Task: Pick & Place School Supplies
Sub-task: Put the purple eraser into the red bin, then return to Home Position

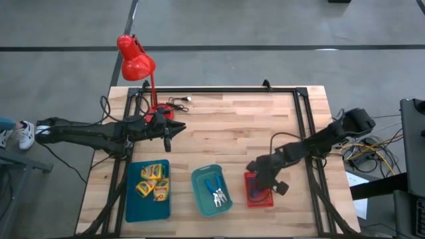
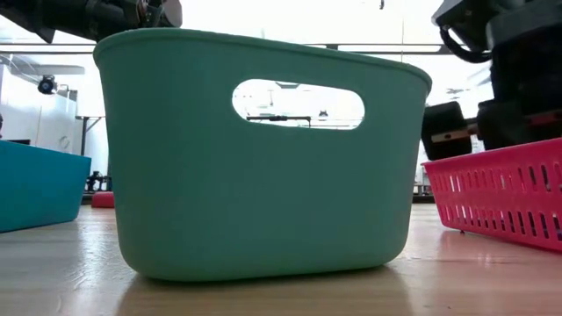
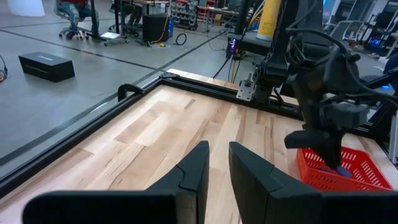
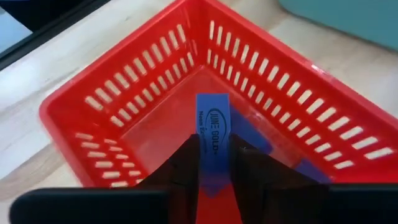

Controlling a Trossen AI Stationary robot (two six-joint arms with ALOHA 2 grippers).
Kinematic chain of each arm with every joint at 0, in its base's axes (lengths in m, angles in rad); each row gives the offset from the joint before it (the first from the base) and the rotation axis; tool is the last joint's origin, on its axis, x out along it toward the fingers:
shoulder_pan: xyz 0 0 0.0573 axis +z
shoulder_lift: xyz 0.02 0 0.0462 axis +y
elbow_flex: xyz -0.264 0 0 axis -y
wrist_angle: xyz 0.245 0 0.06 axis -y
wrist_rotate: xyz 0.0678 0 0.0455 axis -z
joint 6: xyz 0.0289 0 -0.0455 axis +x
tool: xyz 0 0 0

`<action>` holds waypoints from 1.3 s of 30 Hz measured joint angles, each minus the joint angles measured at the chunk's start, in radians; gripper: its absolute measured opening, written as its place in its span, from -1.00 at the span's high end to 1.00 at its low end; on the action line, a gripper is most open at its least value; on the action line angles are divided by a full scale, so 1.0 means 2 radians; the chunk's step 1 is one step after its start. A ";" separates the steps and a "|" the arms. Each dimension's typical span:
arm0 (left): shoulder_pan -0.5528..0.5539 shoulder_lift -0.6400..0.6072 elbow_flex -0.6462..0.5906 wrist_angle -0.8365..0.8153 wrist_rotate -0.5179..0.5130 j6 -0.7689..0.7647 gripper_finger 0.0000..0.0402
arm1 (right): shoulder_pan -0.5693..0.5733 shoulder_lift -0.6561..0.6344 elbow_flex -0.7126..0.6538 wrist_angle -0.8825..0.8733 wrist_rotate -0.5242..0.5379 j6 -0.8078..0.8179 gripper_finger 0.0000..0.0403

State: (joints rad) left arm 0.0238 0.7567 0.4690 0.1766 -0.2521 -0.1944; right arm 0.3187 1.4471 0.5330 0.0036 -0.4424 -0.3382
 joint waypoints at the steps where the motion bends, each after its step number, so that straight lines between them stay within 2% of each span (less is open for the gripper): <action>1: 0.000 0.000 0.000 0.001 0.000 0.000 0.67 | 0.000 0.006 0.004 0.000 -0.001 0.006 0.65; 7: 0.000 0.000 0.000 -0.001 0.000 0.000 0.67 | 0.000 0.020 0.011 0.000 -0.001 0.013 0.51; 23: 0.000 0.000 0.000 -0.004 0.000 0.000 0.67 | 0.000 -0.002 0.012 0.001 -0.002 0.012 0.29; 27: 0.000 0.000 0.000 -0.004 0.000 0.000 0.67 | 0.000 -0.017 0.023 0.001 0.002 0.012 0.31; 33: 0.000 0.000 0.000 -0.005 0.000 0.000 0.67 | -0.002 -0.076 0.026 0.000 0.084 -0.005 0.42; 39: 0.000 0.000 0.000 -0.008 0.000 0.000 0.67 | -0.004 -0.144 0.026 0.037 0.090 -0.016 0.59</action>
State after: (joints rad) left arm 0.0240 0.7568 0.4690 0.1608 -0.2523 -0.1944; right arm 0.3111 1.1585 0.5850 0.0781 -0.2615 -0.3698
